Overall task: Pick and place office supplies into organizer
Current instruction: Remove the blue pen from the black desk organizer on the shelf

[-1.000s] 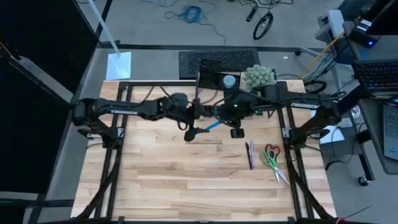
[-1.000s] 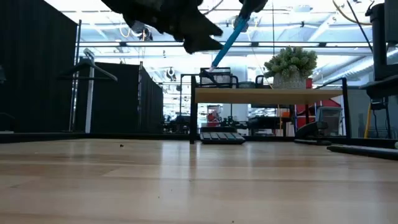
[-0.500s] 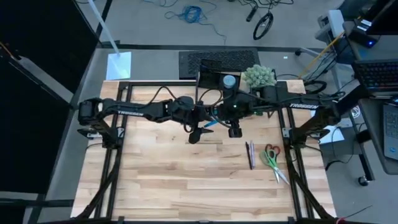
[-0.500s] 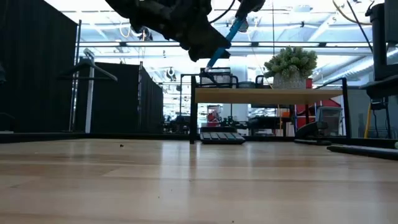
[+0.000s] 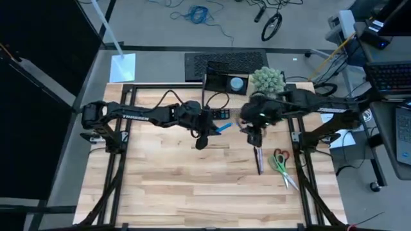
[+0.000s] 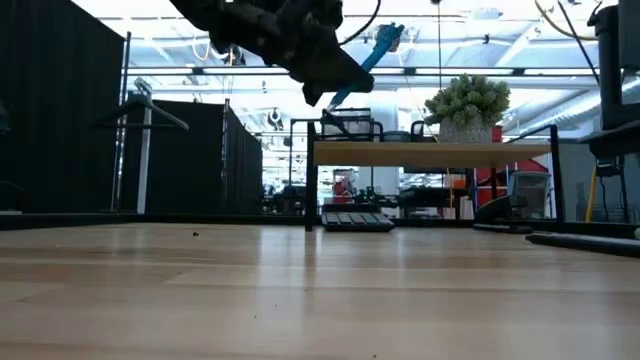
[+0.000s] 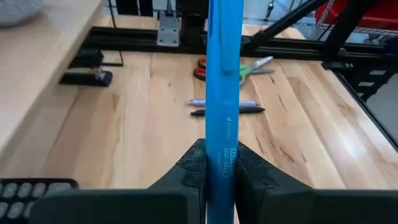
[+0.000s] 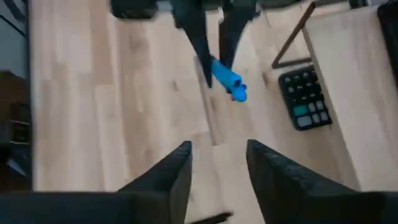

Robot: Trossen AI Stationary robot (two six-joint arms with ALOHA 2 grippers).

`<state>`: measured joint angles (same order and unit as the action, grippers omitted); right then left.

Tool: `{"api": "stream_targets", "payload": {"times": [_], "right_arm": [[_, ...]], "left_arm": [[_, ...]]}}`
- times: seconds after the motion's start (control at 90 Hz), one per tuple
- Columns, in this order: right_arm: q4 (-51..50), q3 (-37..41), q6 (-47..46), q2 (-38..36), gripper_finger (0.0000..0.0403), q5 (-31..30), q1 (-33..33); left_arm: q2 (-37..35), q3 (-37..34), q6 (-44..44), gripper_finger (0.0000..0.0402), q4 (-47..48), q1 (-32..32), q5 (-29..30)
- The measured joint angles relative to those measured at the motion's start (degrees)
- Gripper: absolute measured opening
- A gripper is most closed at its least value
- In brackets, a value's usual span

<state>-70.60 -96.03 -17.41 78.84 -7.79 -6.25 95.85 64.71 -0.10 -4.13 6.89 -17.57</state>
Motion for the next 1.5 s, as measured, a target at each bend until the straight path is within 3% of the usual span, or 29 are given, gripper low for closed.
{"api": "stream_targets", "payload": {"times": [0.189,0.333,0.511,0.678,0.878,1.122,1.3,1.5], "right_arm": [[3.7,4.9,-9.0,-2.6,0.0143,-15.7,-11.8],[4.8,11.9,-20.0,-2.4,0.0142,-27.1,-20.1],[12.5,22.1,-30.7,-2.3,0.0142,-38.6,-27.7],[19.3,27.7,-34.4,-2.3,0.0141,-46.3,-31.8],[21.9,28.1,-27.3,-2.3,0.0141,-59.7,-33.3],[29.5,28.1,-7.9,-2.4,0.0141,-68.8,-30.7],[35.4,28.1,6.8,-2.5,0.0141,-70.6,-28.2],[34.5,28.1,6.6,-2.5,0.0141,-70.0,-27.5]], "left_arm": [[7.0,-0.1,-12.3,0.0031,-15.4,-1.8,-9.2],[12.8,0.1,-21.4,0.0031,-28.4,-2.9,-9.7],[20.5,5.5,-25.6,0.0031,-31.8,-4.3,-8.7],[27.4,13.8,-29.5,0.0031,-32.0,-6.2,-10.4],[34.2,20.6,-35.8,0.0031,-32.2,-7.0,-10.9],[41.9,26.1,-50.4,0.0031,-33.8,-6.9,-7.8],[44.1,28.4,-49.1,0.0031,-28.6,-6.4,-2.8],[44.0,28.7,-41.4,0.0031,-22.8,-6.3,1.2]]}}
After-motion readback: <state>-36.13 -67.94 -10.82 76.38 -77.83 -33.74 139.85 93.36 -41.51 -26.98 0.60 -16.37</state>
